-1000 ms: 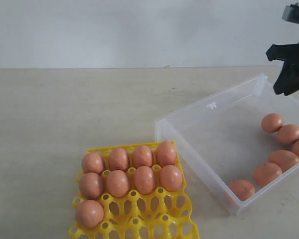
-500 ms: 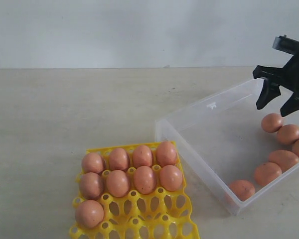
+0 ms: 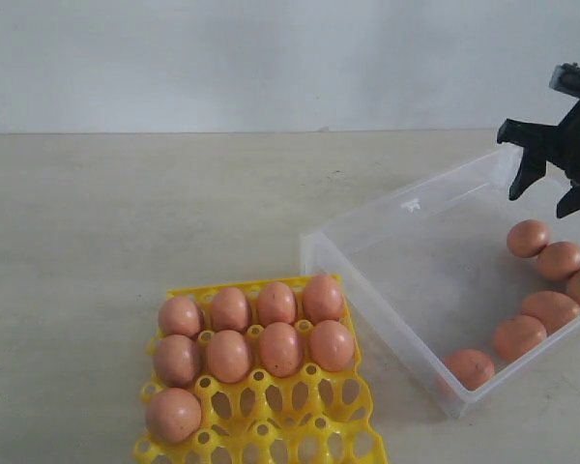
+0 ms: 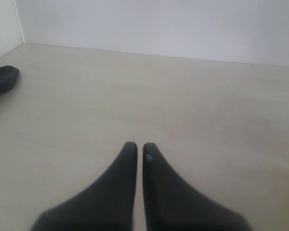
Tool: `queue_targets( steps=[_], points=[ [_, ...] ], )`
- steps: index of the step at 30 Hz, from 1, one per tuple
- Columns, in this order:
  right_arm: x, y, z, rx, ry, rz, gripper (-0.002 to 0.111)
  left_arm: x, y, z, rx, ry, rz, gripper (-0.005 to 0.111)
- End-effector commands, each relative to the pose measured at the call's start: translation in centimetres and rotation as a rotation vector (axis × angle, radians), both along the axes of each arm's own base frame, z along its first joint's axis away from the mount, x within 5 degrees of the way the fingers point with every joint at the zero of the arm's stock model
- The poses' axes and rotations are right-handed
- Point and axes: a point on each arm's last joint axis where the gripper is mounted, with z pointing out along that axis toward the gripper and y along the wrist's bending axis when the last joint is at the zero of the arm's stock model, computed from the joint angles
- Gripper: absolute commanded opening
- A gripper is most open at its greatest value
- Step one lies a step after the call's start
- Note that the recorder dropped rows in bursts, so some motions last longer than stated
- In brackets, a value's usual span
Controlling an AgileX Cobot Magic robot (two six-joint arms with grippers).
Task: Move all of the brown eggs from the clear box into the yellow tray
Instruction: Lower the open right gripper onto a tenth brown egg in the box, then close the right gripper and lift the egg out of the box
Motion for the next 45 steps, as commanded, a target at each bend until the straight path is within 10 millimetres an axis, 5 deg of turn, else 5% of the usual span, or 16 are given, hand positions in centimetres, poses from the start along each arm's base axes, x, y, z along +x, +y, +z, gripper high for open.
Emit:
queue_targets(
  steps=[1, 16, 19, 23, 29, 34, 45],
  points=[
    [0.3, -0.1, -2.5, 0.034, 0.075, -0.030, 0.053, 0.0, 0.0, -0.1, 0.004, -0.001, -0.004, 0.004],
    [0.6, -0.1, -6.7, 0.062, 0.165, -0.062, 0.052, 0.0, 0.0, -0.1, 0.004, -0.001, -0.004, 0.004],
    [0.7, -0.2, -6.7, 0.058, 0.154, -0.065, 0.036, 0.0, 0.0, -0.1, 0.004, -0.001, -0.004, 0.004],
    [0.7, -0.2, -6.7, 0.050, 0.152, -0.046, -0.001, 0.0, 0.0, -0.1, 0.004, -0.001, -0.004, 0.004],
    [0.6, -0.2, -6.4, 0.022, 0.129, 0.072, 0.000, 0.0, 0.0, -0.1, 0.004, -0.001, -0.004, 0.004],
    [0.9, -0.3, -3.9, -0.012, 0.035, 0.071, 0.000, 0.0, 0.0, -0.1, 0.004, -0.001, -0.004, 0.004],
    [-0.5, 0.1, 4.8, -0.107, -0.224, 0.152, 0.000, 0.0, 0.0, -0.1, 0.004, -0.001, -0.004, 0.004]
  ],
)
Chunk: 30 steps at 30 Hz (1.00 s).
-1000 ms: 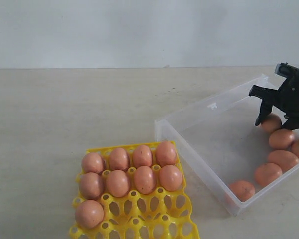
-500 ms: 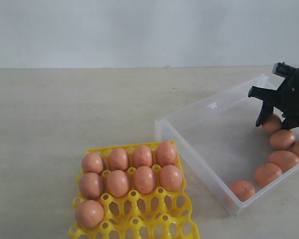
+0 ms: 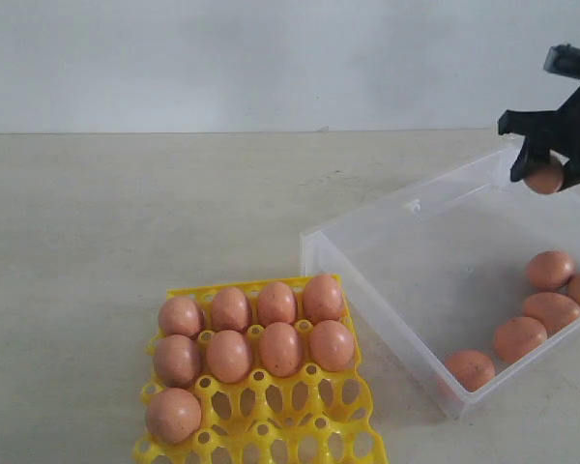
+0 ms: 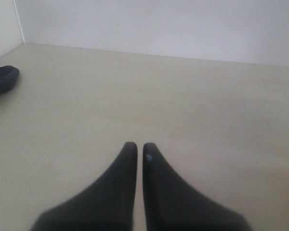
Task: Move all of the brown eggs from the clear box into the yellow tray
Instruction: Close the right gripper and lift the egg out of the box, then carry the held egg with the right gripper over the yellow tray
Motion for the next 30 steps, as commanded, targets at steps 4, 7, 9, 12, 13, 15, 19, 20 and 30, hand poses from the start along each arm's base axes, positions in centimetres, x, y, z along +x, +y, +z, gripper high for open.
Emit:
queue_targets(
  steps=[4, 7, 9, 12, 13, 15, 19, 20, 30],
  points=[
    [-3.1, 1.6, 6.3, 0.013, -0.309, 0.017, 0.000, 0.0, 0.0, -0.1, 0.004, -0.001, -0.004, 0.004],
    [-7.2, 4.3, 9.6, -0.165, -0.608, 0.117, 0.000, 0.0, 0.0, -0.1, 0.004, -0.001, -0.004, 0.004],
    [-9.1, 5.6, 10.6, -0.249, -0.721, 0.119, 0.000, 0.0, 0.0, -0.1, 0.004, -0.001, -0.004, 0.004],
    [-11.6, 7.7, 11.7, -0.365, -0.836, 0.189, 0.000, 0.0, 0.0, -0.1, 0.004, -0.001, -0.004, 0.004],
    [-12.3, 8.5, 12.2, -0.387, -0.869, 0.215, 0.000, 0.0, 0.0, -0.1, 0.004, -0.001, -0.004, 0.004],
    [-13.6, 10.1, 13.7, -0.399, -0.953, 0.260, 0.000, 0.0, 0.0, -0.1, 0.004, -0.001, -0.004, 0.004],
    [-14.0, 9.9, 15.9, -0.472, -1.111, 0.124, 0.000, 0.0, 0.0, -0.1, 0.004, -0.001, -0.004, 0.004],
    [-14.0, 9.4, 17.0, -0.460, -1.181, 0.018, 0.000, 0.0, 0.0, -0.1, 0.004, -0.001, -0.004, 0.004],
    [-16.1, 13.6, 28.2, 0.343, -1.702, 0.224, 0.000, 0.0, 0.0, -0.1, 0.004, -0.001, -0.004, 0.004]
  ],
)
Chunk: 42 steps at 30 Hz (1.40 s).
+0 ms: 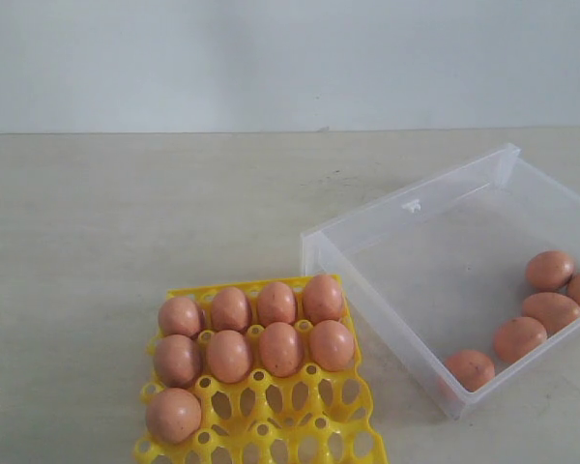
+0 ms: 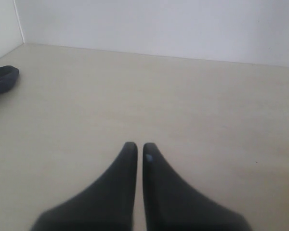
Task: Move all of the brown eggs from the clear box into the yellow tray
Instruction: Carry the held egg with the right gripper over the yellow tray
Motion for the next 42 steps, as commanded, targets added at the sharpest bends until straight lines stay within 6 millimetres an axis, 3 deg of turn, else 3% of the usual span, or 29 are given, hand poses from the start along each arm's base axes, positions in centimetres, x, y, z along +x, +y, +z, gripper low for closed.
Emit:
queue_targets(
  steps=[1, 4, 7, 15, 22, 28, 37, 42],
  points=[
    [-1.7, 3.2, 2.4, -0.068, -0.190, 0.393, 0.000, 0.0, 0.0, -0.1, 0.004, -0.001, -0.004, 0.004],
    [-2.3, 5.1, 2.3, -0.112, -0.238, 0.666, 0.000, 0.0, 0.0, -0.1, 0.004, -0.001, -0.004, 0.004],
    [-2.0, 6.4, 1.1, -0.148, -0.211, 0.856, 0.000, 0.0, 0.0, -0.1, 0.004, -0.001, -0.004, 0.004],
    [0.5, 9.0, -5.0, -0.364, 0.108, 1.088, 0.000, 0.0, 0.0, -0.1, 0.004, -0.001, -0.004, 0.004],
    [1.1, 13.1, -11.4, -0.509, 0.328, 1.212, 0.000, 0.0, 0.0, -0.1, 0.004, -0.001, -0.004, 0.004],
    [-0.4, 16.4, -17.4, -0.699, 0.500, 1.188, 0.000, 0.0, 0.0, -0.1, 0.004, -0.001, -0.004, 0.004],
    [-2.0, 16.4, -25.3, -0.765, 0.738, 1.082, 0.000, 0.0, 0.0, -0.1, 0.004, -0.001, -0.004, 0.004],
    [-2.3, 17.1, -27.3, -0.720, 0.765, 1.201, 0.000, 0.0, 0.0, -0.1, 0.004, -0.001, -0.004, 0.004]
  ],
)
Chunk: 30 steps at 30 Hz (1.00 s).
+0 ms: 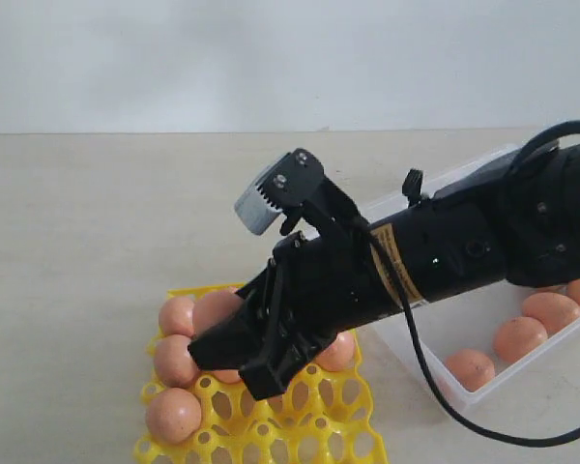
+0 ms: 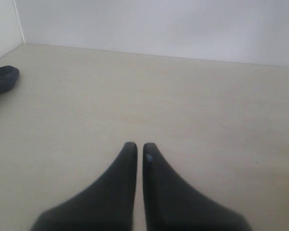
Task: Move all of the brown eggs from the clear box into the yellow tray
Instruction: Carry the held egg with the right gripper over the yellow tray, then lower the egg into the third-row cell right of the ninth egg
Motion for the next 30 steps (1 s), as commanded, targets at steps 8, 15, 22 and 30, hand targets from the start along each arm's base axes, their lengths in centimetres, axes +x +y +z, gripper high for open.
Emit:
queue_targets(
  steps=[8, 15, 22, 30],
  points=[
    [-0.1, 1.2, -2.8, 0.089, 0.161, 0.061, 0.000, 0.0, 0.0, -0.1, 0.004, -0.001, -0.004, 0.004],
    [0.1, 1.1, -3.2, 0.067, 0.158, 0.038, 0.000, 0.0, 0.0, -0.1, 0.004, -0.001, -0.004, 0.004],
    [0.5, 0.9, -3.5, 0.031, 0.141, 0.000, 0.000, 0.0, 0.0, -0.1, 0.004, -0.001, -0.004, 0.004],
    [0.5, 0.6, -3.9, -0.021, 0.167, -0.022, 0.000, 0.0, 0.0, -0.1, 0.004, -0.001, -0.004, 0.004]
  ],
)
